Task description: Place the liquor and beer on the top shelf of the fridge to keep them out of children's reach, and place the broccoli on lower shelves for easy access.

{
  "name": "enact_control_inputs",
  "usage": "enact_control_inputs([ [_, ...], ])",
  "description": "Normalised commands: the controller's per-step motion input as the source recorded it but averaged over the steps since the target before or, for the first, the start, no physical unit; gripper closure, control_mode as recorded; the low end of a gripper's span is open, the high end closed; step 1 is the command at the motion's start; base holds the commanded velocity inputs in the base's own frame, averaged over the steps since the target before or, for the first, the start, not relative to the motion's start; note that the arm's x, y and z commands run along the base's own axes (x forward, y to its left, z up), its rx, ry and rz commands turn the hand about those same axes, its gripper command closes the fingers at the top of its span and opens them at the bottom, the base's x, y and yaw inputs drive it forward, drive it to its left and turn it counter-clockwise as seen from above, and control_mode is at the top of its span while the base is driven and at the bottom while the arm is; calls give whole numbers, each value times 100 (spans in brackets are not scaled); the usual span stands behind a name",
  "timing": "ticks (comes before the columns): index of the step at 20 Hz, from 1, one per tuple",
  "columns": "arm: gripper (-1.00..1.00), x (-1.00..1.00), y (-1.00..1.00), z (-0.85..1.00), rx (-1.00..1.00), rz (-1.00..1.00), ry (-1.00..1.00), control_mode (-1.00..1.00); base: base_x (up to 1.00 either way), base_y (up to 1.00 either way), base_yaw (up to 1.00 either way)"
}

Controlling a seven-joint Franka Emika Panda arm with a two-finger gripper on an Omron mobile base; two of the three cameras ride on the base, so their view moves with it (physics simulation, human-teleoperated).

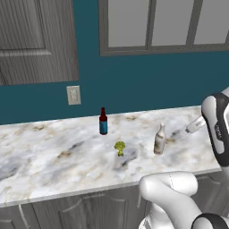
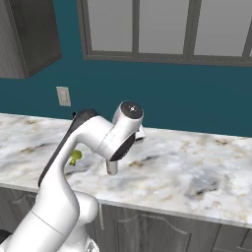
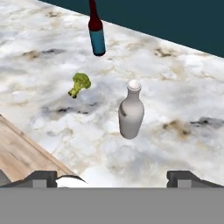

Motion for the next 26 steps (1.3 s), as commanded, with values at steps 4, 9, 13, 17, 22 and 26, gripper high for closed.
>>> enact_control_inputs([
  [4, -100, 0, 0, -31, 0, 16, -7, -100, 0, 0, 0],
  [9, -100, 4, 0, -27, 1, 14, -11, -100, 0, 0, 0],
  [13, -100, 14, 0, -23, 3, 11, -7, -100, 0, 0, 0],
  [17, -100, 21, 0, -5, 10, 7, -8, -100, 0, 0, 0],
  [22, -100, 23, 1, 0, 16, 3, -6, -100, 0, 0, 0],
  [26, -100, 17, 4, 0, 14, 4, -1, -100, 0, 0, 0],
])
